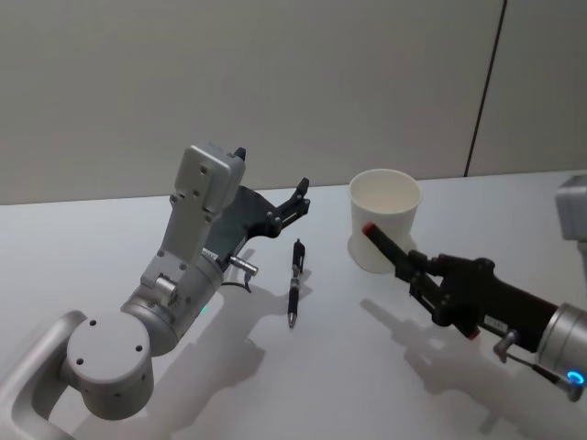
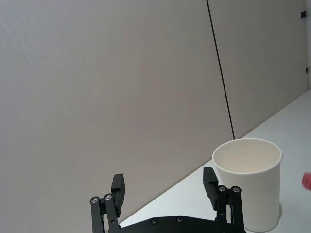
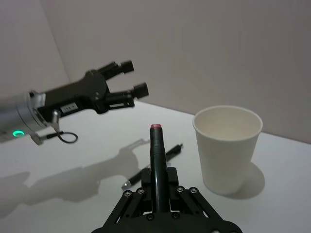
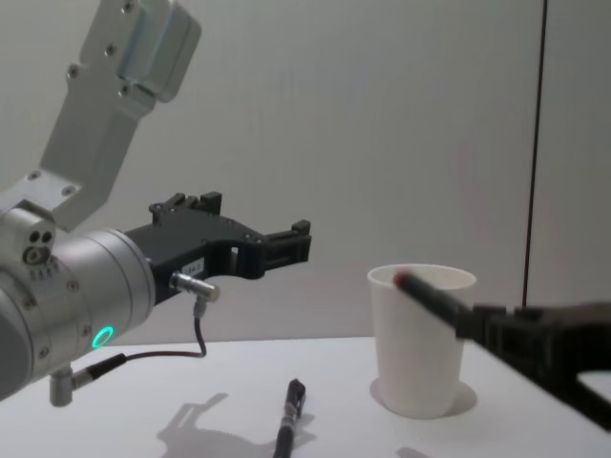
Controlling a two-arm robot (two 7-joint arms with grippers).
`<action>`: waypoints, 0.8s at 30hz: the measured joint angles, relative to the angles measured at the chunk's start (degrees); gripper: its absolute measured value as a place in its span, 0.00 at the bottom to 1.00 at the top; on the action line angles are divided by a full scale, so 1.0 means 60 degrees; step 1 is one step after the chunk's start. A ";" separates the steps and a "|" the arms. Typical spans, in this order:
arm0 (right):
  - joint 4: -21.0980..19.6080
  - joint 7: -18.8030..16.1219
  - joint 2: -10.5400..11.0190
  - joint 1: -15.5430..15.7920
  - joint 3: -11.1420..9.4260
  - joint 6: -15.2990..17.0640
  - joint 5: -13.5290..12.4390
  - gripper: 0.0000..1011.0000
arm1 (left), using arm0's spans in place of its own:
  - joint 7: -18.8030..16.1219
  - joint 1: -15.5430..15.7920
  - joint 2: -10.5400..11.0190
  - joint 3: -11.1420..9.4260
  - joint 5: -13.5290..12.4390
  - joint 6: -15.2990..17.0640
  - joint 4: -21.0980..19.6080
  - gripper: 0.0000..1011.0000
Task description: Place the pen into the pen holder.
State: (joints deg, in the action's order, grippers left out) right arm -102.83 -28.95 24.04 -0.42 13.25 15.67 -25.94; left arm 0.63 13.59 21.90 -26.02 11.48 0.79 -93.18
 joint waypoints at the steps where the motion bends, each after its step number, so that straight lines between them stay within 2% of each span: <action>1: -0.0015 -0.0030 0.0008 0.0004 -0.0015 -0.0074 -0.0086 0.18 | 0.0000 0.0000 0.0000 0.0000 0.0000 0.0000 0.0000 0.99; 6: -0.0056 -0.0127 0.0007 -0.0016 -0.0138 -0.0722 -0.0627 0.18 | 0.0000 0.0000 0.0000 0.0000 0.0000 0.0000 0.0000 0.99; 12: 0.0064 -0.0028 -0.0115 -0.0163 -0.0207 -0.1519 -0.0864 0.18 | 0.0000 0.0000 0.0000 0.0000 0.0000 0.0000 0.0000 0.99; 18: 0.0344 0.0258 -0.0311 -0.0420 -0.0220 -0.2156 -0.0725 0.18 | 0.0000 0.0000 0.0000 0.0000 0.0000 0.0000 0.0000 0.99; 24: 0.0992 0.0767 -0.0669 -0.0933 -0.0166 -0.2760 -0.0194 0.18 | 0.0000 0.0000 0.0000 0.0000 0.0000 0.0000 0.0000 0.99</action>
State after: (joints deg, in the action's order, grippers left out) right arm -96.88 -24.35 20.03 -6.01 12.26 -0.89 -27.10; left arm 0.63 13.59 21.89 -26.02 11.48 0.79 -93.18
